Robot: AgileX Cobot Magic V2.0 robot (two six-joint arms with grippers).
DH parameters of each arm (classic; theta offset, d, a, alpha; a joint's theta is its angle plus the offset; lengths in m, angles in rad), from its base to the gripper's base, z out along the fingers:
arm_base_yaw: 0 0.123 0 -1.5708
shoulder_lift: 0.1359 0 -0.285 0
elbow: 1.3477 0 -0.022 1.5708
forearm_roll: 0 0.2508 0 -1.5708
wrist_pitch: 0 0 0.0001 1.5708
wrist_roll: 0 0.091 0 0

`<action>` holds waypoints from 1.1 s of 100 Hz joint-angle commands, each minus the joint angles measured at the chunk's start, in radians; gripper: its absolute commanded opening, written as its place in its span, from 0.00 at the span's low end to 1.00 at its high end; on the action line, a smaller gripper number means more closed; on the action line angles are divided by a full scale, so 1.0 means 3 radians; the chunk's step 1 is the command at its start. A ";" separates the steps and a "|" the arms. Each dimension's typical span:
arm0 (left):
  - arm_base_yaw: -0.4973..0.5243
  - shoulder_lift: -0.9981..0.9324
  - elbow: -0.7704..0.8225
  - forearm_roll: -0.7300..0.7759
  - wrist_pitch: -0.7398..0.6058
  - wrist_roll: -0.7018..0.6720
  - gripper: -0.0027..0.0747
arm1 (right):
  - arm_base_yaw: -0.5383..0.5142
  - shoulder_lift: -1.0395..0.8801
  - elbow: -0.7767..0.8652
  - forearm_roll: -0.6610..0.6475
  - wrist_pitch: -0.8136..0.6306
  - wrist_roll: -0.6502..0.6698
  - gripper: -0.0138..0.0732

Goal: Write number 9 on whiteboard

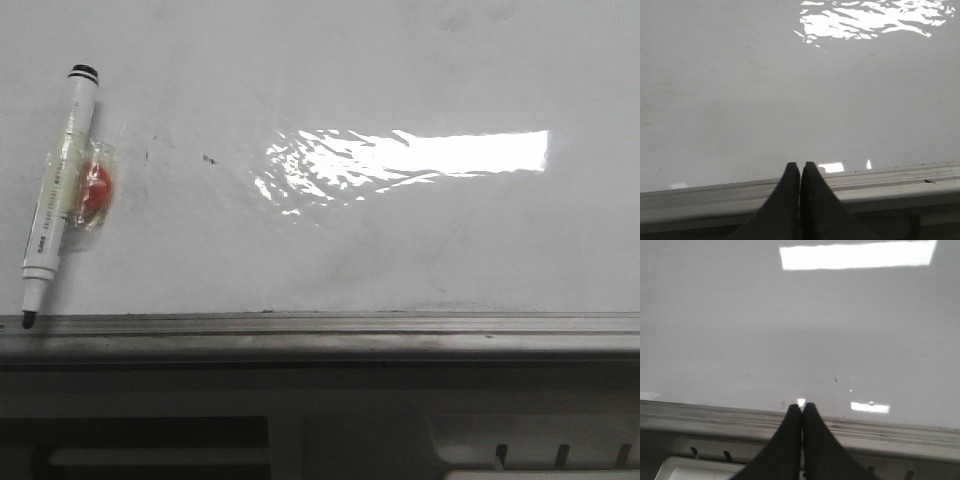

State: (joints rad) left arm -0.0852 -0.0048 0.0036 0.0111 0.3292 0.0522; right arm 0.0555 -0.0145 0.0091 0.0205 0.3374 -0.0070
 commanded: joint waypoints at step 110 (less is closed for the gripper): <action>-0.0022 -0.0095 0.0137 -0.1037 -0.0661 0.0007 0.01 | -0.0026 -0.0040 0.0090 -0.0035 -0.0952 0.0005 0.08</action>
State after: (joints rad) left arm -0.0852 -0.0048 0.0036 -0.1200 0.2769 0.0522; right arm 0.0555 -0.0145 0.0091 -0.0541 0.2469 -0.0076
